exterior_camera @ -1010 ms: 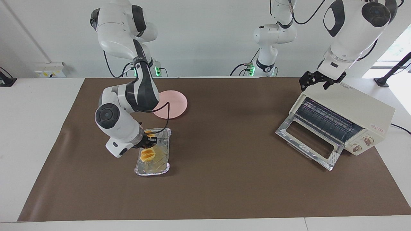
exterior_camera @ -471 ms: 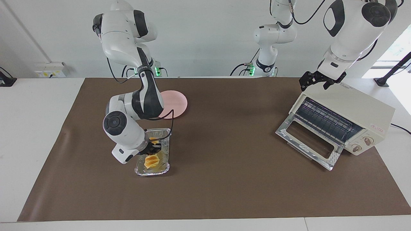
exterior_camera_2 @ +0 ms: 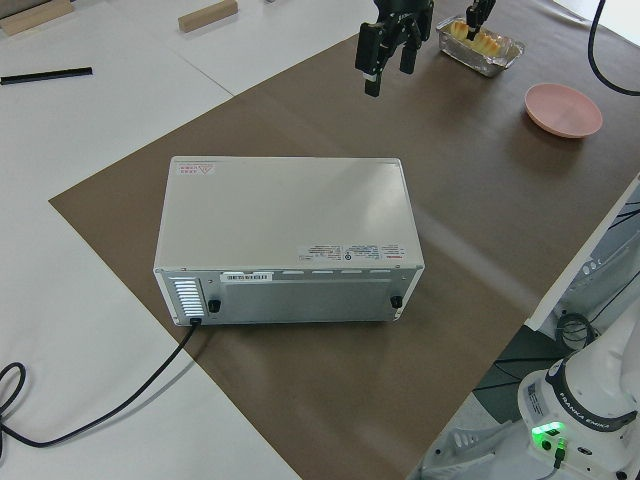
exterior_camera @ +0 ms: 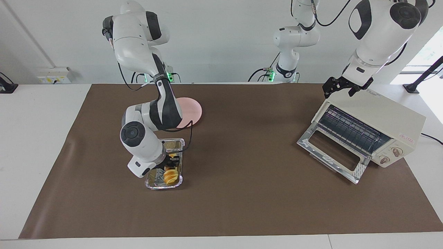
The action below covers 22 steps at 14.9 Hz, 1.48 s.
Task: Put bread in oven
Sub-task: 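Release the bread into the foil tray and adjust with the right gripper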
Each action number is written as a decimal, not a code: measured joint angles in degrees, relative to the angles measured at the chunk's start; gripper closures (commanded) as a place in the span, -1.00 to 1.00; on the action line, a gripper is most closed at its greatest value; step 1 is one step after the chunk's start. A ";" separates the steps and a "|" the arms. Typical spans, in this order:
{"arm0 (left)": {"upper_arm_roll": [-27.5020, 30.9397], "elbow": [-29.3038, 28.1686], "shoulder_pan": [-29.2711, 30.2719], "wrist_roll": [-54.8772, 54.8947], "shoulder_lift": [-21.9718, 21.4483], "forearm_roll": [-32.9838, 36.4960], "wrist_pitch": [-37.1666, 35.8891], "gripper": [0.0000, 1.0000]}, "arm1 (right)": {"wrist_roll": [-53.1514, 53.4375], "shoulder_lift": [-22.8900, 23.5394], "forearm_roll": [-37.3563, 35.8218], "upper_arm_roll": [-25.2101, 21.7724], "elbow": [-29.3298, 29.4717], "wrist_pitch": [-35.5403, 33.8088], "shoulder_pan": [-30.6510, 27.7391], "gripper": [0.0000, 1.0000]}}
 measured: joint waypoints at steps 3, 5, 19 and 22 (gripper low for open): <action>0.00 0.00 0.00 0.00 0.00 0.00 0.00 -1.00 | 0.10 -0.76 0.01 -0.09 0.26 -1.88 -0.32 -1.00; 0.00 0.00 0.00 0.00 0.00 0.00 0.00 -1.00 | 0.12 -2.28 0.01 -0.18 0.48 -4.41 -1.07 -1.00; 0.00 0.00 0.00 0.00 0.00 0.00 0.00 -1.00 | -1.80 -4.92 -2.53 -1.40 -9.99 4.41 -3.83 -0.49; 0.00 0.00 0.00 0.00 0.00 0.00 0.00 -1.00 | -1.81 -4.96 -3.07 -1.40 -10.26 4.71 -3.82 1.00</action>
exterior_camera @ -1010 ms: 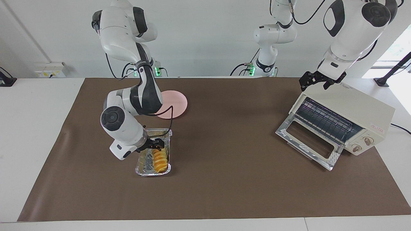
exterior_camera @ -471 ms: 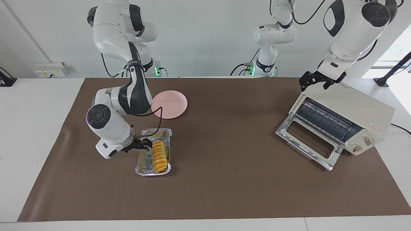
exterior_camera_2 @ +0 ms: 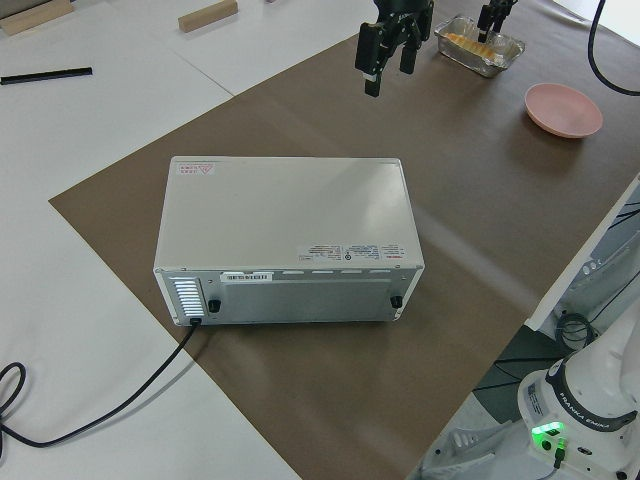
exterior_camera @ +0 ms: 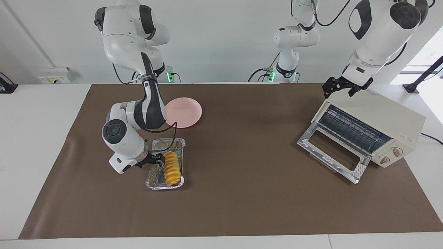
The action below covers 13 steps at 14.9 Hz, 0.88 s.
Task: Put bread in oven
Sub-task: 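Release the bread into the foil tray and adjust with the right gripper, then slide the foil tray with the right gripper toward the toaster oven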
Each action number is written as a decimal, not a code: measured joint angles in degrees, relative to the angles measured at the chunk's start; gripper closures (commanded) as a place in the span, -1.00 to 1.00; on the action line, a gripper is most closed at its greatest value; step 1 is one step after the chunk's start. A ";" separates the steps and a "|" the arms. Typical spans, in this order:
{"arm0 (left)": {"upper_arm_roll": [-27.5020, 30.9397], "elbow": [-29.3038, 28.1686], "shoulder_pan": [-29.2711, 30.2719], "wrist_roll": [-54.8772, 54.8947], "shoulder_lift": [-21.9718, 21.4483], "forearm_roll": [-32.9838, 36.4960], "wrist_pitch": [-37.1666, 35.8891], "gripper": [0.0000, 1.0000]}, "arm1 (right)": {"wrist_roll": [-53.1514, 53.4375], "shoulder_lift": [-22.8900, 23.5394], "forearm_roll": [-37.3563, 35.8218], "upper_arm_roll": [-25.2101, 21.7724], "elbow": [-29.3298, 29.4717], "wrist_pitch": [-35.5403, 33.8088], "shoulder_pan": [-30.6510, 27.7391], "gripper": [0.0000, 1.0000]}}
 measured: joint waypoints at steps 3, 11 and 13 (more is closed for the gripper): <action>0.00 0.00 0.00 0.00 0.00 0.00 0.00 -1.00 | 0.00 -0.08 -0.10 0.01 0.00 0.00 0.18 1.00; 0.00 0.00 0.00 0.00 0.00 0.00 0.00 -1.00 | 0.00 -0.58 -0.11 0.47 1.21 -0.78 0.53 1.00; 0.00 0.00 0.00 0.00 0.00 0.00 0.00 -1.00 | 0.00 -0.64 -0.11 0.60 2.88 -3.00 0.54 1.00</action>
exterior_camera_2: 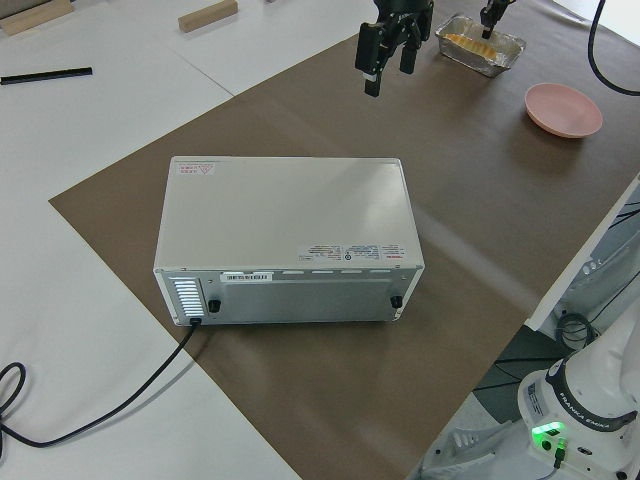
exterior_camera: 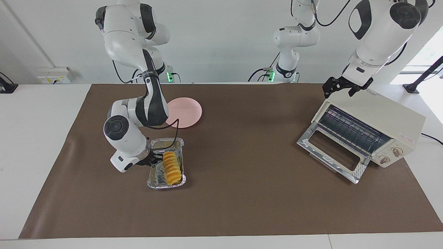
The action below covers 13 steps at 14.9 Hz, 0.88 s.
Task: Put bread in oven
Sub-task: 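Slide the foil tray with the right gripper toward the toaster oven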
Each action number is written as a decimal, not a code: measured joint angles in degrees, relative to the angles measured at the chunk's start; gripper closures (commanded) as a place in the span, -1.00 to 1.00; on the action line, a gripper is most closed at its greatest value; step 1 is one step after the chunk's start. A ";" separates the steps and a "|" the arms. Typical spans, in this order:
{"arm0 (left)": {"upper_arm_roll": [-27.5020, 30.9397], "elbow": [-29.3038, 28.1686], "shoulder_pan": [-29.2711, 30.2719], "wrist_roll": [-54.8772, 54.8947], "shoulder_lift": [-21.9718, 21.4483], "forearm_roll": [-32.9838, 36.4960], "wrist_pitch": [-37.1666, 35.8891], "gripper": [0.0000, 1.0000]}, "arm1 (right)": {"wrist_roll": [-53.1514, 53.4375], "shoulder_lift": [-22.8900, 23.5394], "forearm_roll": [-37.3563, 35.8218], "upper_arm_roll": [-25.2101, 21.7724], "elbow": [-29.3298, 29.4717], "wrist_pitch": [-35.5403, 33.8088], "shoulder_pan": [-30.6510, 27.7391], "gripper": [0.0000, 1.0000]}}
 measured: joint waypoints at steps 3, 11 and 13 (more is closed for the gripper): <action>0.00 0.00 0.00 0.00 0.00 0.00 0.00 -1.00 | 0.00 -0.45 0.27 0.48 3.89 -5.92 0.07 1.00; 0.00 0.00 0.00 0.00 0.00 0.00 0.00 -1.00 | 14.57 -2.89 6.62 2.54 13.66 -13.98 8.52 1.00; 0.00 0.00 0.00 0.00 0.00 0.00 0.00 -1.00 | 21.37 -2.87 8.95 2.59 14.34 -12.68 12.75 1.00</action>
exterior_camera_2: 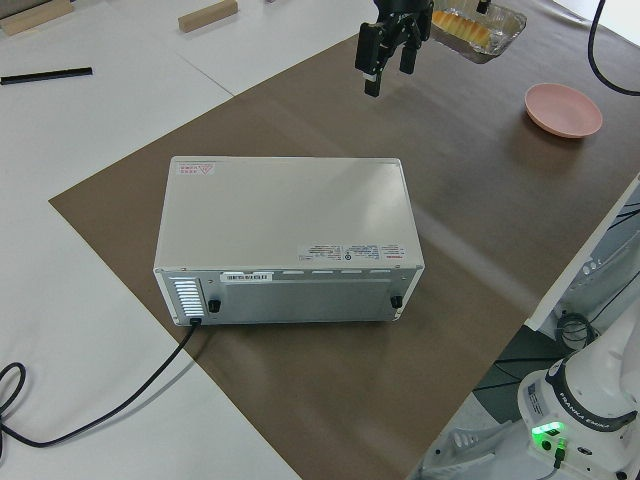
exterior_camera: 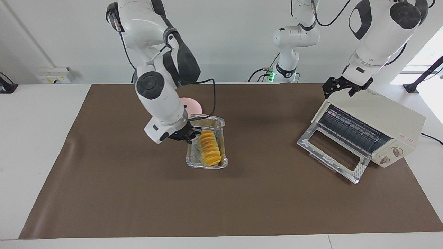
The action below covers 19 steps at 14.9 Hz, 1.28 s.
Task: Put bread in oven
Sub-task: 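Slide the foil tray with the right gripper toward the toaster oven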
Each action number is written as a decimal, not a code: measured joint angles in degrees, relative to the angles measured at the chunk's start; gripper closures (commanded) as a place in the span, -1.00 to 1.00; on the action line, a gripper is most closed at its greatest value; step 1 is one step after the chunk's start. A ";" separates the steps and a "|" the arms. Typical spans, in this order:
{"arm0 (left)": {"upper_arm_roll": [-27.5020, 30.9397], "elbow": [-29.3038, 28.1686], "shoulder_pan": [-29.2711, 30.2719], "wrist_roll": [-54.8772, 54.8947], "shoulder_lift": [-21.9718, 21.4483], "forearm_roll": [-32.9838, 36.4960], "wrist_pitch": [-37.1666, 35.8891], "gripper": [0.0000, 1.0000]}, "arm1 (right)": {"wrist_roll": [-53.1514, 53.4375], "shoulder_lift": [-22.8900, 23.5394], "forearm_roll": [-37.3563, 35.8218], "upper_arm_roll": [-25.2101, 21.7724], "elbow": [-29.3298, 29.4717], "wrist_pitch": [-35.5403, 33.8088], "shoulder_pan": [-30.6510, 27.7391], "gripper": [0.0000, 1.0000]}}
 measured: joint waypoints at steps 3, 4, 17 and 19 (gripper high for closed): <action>-0.06 0.00 0.00 0.00 0.00 0.00 0.00 -1.00 | 7.30 0.94 1.39 0.10 -0.04 4.85 5.37 1.00; -0.07 0.00 0.00 0.00 0.00 0.00 0.00 -1.00 | 8.38 1.69 1.43 0.12 -0.11 6.99 7.19 1.00; 0.00 0.00 0.00 0.00 0.00 0.00 0.00 -1.00 | 7.10 6.80 1.46 0.11 -12.30 27.60 13.70 1.00; -0.17 0.00 -0.05 0.00 0.00 0.00 0.00 -1.00 | 5.32 6.78 1.46 0.11 -13.57 30.18 13.70 1.00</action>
